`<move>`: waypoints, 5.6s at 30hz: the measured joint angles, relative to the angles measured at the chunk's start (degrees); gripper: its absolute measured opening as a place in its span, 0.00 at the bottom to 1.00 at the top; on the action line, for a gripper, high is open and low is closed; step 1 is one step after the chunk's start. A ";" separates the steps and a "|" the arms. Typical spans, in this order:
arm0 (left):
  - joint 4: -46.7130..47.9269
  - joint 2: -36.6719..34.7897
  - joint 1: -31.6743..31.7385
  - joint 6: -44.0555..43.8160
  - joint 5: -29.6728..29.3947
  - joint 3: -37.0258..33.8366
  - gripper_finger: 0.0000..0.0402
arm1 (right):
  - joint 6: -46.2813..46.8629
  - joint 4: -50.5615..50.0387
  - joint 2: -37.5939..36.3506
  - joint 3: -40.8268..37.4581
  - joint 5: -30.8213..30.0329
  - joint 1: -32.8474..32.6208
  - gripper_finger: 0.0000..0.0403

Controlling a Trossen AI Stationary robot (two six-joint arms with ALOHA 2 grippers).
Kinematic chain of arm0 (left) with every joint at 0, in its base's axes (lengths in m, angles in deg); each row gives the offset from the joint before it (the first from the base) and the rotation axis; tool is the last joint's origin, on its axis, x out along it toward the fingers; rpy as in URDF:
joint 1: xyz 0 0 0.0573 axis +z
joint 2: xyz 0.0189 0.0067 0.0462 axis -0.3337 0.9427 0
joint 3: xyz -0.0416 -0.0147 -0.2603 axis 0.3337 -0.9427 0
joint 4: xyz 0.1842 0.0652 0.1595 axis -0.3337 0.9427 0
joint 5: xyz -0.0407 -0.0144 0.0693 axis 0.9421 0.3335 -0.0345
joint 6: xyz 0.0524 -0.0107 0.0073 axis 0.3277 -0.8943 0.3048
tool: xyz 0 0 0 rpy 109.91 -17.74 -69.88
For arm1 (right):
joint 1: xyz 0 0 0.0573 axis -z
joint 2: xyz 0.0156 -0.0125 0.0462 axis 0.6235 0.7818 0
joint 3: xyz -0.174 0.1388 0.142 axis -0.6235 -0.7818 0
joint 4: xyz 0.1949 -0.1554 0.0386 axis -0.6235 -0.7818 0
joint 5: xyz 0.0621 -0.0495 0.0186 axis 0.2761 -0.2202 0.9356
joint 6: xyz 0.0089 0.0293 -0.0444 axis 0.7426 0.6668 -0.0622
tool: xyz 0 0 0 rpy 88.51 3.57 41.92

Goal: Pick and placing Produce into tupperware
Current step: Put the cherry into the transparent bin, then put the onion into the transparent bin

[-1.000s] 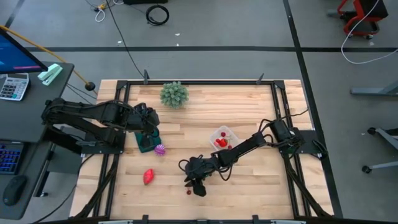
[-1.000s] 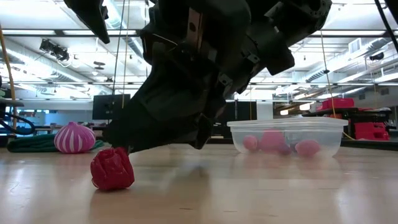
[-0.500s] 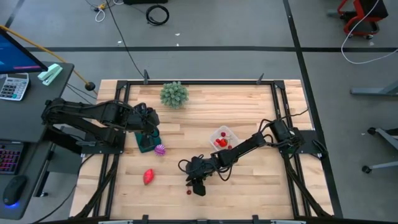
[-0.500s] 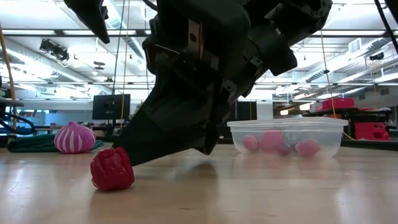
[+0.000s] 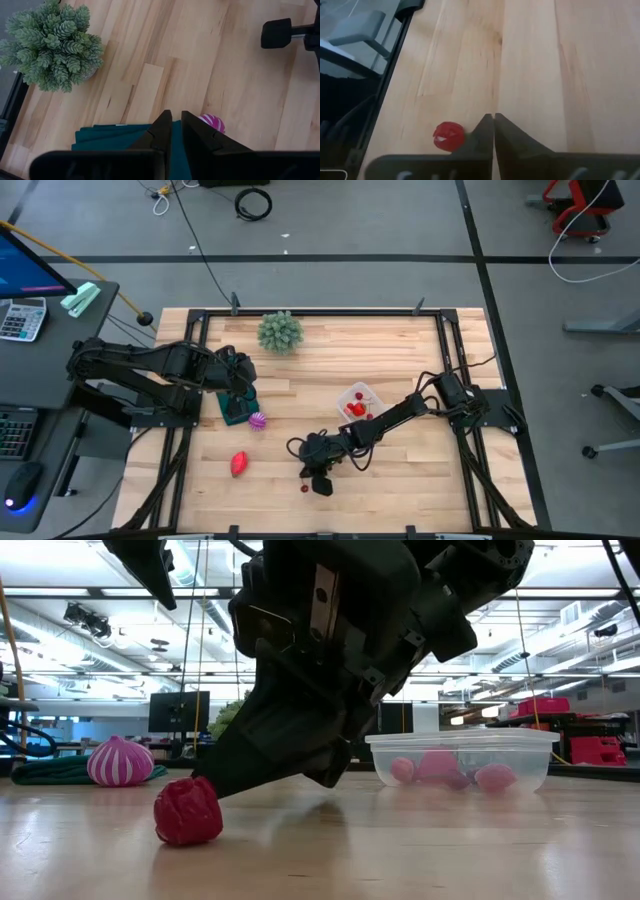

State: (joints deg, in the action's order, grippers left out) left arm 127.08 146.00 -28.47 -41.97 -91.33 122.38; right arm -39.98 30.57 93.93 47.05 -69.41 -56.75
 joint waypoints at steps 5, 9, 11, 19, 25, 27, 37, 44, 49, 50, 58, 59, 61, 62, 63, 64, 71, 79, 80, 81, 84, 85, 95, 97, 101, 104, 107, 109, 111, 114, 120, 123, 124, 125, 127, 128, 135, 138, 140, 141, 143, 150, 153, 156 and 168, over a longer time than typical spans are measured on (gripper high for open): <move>0.00 0.00 0.00 0.09 -0.01 0.00 0.11 | -3.53 0.36 -0.24 -0.01 -1.30 0.02 0.01; 0.00 0.00 0.00 0.24 0.01 0.00 0.12 | -5.96 -0.34 -3.18 -0.01 -9.34 0.09 0.01; 0.00 0.00 0.00 0.24 0.01 0.00 0.12 | -5.95 -2.42 -5.98 0.01 -16.67 0.09 0.01; 0.03 0.00 0.00 1.60 0.01 0.00 0.11 | 9.54 -36.97 -21.46 0.03 -49.65 -0.76 0.01; 0.09 0.02 -0.02 1.77 -0.01 0.00 0.10 | 34.53 -63.87 -26.68 0.03 -55.93 -3.57 0.01; 0.07 0.02 -0.02 2.14 0.01 0.00 0.10 | 41.36 -70.44 -26.43 0.03 -55.58 -4.31 0.01; 0.07 0.02 -0.02 3.04 0.01 0.00 0.10 | 51.84 -77.00 -19.54 0.01 -46.52 -4.68 0.01; 0.07 0.02 -0.02 2.62 0.01 0.00 0.09 | 50.87 -77.02 -15.65 0.01 -41.10 -3.65 0.02; 0.07 0.02 -0.02 2.60 0.01 -0.01 0.10 | 50.29 -76.68 -15.76 -0.01 -40.31 -3.58 0.09; 0.07 0.02 -0.02 2.60 0.01 -0.01 0.10 | 50.23 -76.66 -15.90 0.01 -40.36 -3.58 0.11; 0.03 0.02 0.00 2.58 0.01 -0.02 0.09 | 43.33 -76.94 -18.35 -0.01 -42.02 -2.79 0.24; 0.04 0.02 -0.02 2.58 0.01 -0.03 0.09 | 42.63 -76.90 -19.28 -0.01 -42.06 -2.50 0.25; 0.04 0.02 -0.02 2.58 0.01 -0.04 0.08 | 42.15 -76.74 -21.54 -0.01 -42.59 -1.89 0.27; 0.04 0.02 0.00 2.58 0.01 -0.04 0.08 | 41.96 -76.51 -22.96 -0.01 -43.15 -1.55 0.28; 0.04 0.02 -0.02 2.58 0.01 -0.04 0.08 | 41.64 -76.14 -24.51 -0.01 -43.73 -1.27 0.28; 0.07 0.02 0.00 2.58 0.01 -0.04 0.08 | 41.11 -75.45 -26.04 -0.01 -44.29 -0.94 0.29; 1.74 0.02 -0.15 -0.85 1.49 -0.04 0.11 | 28.49 -62.28 -35.35 0.01 -51.70 1.04 0.29; 6.08 -0.15 -7.16 -14.47 1.92 -5.80 0.09 | 1.70 -39.92 -36.73 0.03 -51.84 1.62 0.29; 5.91 -0.15 -8.60 -16.66 1.90 -7.55 0.09 | 0.08 -39.09 -36.13 0.03 -51.46 1.62 0.29; 5.44 -0.15 -10.01 -18.91 1.91 -9.53 0.08 | -0.72 -39.00 -35.60 0.03 -50.77 1.62 0.29; 1.60 -0.15 -14.62 -24.86 1.91 -15.80 0.08 | -1.41 -39.39 -34.46 0.00 -48.97 2.00 0.29; -0.74 -0.13 -16.06 -26.24 1.94 -17.75 0.08 | -1.39 -39.36 -34.36 0.01 -48.44 2.25 0.29; -21.82 -0.13 -24.46 -22.94 1.66 -28.15 0.18 | -1.51 -39.21 -34.78 0.01 -46.34 6.03 0.29; -22.90 -0.13 -24.83 -22.84 1.47 -28.77 0.22 | -1.73 -39.18 -34.88 0.01 -45.93 6.77 0.29; -22.68 0.00 -25.42 -22.66 0.20 -28.92 0.29 | -2.83 -39.20 -34.88 0.01 -45.73 7.73 0.29; -22.71 0.00 -25.42 -19.64 -0.29 -28.92 0.36 | -3.33 -39.22 -34.88 0.01 -44.84 8.15 0.29; -22.80 0.00 -25.38 -16.34 -0.41 -28.92 0.43 | -3.41 -39.20 -34.88 0.01 -44.45 8.33 0.29; -22.84 0.00 -25.07 -14.30 -0.38 -28.92 0.47 | -4.21 -39.21 -34.88 0.01 -44.41 8.44 0.29; -22.80 0.00 -24.52 -12.35 -0.36 -28.92 0.52 | -4.40 -39.20 -34.88 0.01 -44.40 8.44 0.29; -23.01 0.00 -23.31 -8.99 -0.36 -28.92 0.59 | -4.40 -39.21 -34.88 0.01 -44.40 8.41 0.29; -27.83 2.11 -18.92 -1.92 -0.51 -28.92 0.67 | -4.40 -39.20 -34.88 0.01 -44.40 8.41 0.29; -31.49 4.91 -16.82 -1.24 -0.47 -28.92 0.69 | -4.40 -39.22 -34.88 0.01 -44.40 8.41 0.29; -32.12 5.74 -16.27 -1.20 -0.45 -28.92 0.69 | -4.39 -39.20 -34.91 0.01 -44.40 8.41 0.29; -32.30 6.58 -15.85 -1.13 -0.46 -28.92 0.69 | -4.39 -39.20 -34.91 0.01 -44.40 8.41 0.29; -32.05 8.45 -15.15 -0.05 -0.45 -28.92 0.68 | -4.38 -39.22 -34.91 0.01 -44.40 8.41 0.29; -31.71 9.33 -14.93 0.56 -0.45 -28.92 0.68 | -4.38 -39.22 -34.91 0.01 -44.40 8.40 0.29; -31.68 12.90 -14.82 3.05 0.73 -28.92 0.69 | -3.75 -39.22 -34.91 0.01 -43.38 8.15 0.29; -31.95 14.17 -14.61 5.66 0.61 -28.92 0.70 | -3.64 -39.22 -34.93 0.01 -42.84 8.11 0.29; -32.04 15.24 -14.26 5.66 0.58 -28.92 0.71 | -2.68 -39.24 -34.92 0.01 -42.74 8.04 0.29; -32.02 15.88 -14.03 5.26 0.69 -28.92 0.71 | -2.38 -39.22 -34.91 0.01 -42.69 7.93 0.29; -31.93 17.11 -13.80 4.18 0.75 -28.92 0.71 | -2.36 -39.23 -34.93 0.01 -42.67 7.89 0.29; -32.20 20.15 -13.68 4.09 0.54 -28.65 0.71 | -2.37 -39.24 -34.93 0.01 -42.66 7.85 0.29; -32.50 20.15 -13.66 3.45 0.56 -28.74 0.70 | -2.51 -39.24 -34.93 0.01 -42.67 7.85 0.29; -32.65 20.02 -13.66 1.52 0.62 -28.79 0.69 | -2.70 -39.26 -34.93 0.01 -42.67 7.87 0.29; -34.27 20.52 -13.64 0.11 0.87 -26.60 0.62 | -2.74 -39.24 -34.93 0.01 -42.72 7.87 0.29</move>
State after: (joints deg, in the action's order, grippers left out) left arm 92.81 166.53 -42.10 -41.86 -90.46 95.78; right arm -42.73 -8.67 59.01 47.05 -112.12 -48.88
